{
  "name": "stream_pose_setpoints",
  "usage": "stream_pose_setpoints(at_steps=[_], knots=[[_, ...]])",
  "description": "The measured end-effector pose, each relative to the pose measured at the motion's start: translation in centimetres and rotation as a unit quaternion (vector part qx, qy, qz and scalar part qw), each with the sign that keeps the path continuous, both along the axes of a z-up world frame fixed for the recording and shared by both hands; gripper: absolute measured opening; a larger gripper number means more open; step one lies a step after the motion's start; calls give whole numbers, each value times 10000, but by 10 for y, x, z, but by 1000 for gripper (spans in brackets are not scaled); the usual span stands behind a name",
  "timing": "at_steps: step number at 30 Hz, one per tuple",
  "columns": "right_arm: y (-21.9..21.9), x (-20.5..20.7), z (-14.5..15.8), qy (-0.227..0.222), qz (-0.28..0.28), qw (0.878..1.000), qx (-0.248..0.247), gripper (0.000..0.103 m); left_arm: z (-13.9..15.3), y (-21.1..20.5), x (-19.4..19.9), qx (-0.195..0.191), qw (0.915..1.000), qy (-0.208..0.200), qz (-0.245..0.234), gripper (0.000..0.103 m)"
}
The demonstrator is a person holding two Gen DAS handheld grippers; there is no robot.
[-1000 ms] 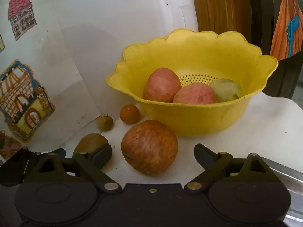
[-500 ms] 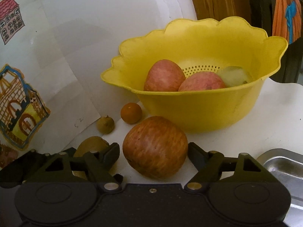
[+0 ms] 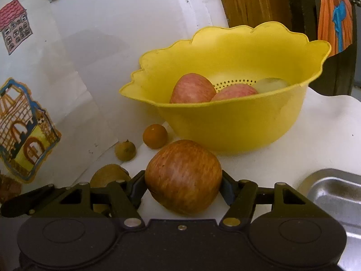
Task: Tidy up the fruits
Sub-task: 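Grasp the red apple by the yellow bowl with the right tool while the left tool grasps the second kiwi, then carry the apple and kiwi onto the tray and open the left tool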
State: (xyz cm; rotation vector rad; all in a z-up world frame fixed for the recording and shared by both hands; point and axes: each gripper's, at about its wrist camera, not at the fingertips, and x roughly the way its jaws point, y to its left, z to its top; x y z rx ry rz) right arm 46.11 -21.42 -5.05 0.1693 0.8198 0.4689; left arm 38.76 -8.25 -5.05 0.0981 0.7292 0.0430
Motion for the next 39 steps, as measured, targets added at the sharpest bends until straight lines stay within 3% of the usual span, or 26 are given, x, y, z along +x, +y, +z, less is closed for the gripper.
stream_pose_setpoints(at_steps=[18, 28, 39], knots=[[-26, -101, 30, -250, -205, 9991, 278, 68, 10, 5, -69, -422, 9988, 252, 75, 59], [-51, -178, 54, -327, -744, 9964, 238, 68, 23, -18, -104, -653, 9964, 249, -474, 59], [-102, -232, 66, -459, -1683, 9847, -46, 68, 44, -68, -124, -869, 9874, 78, -1322, 59]])
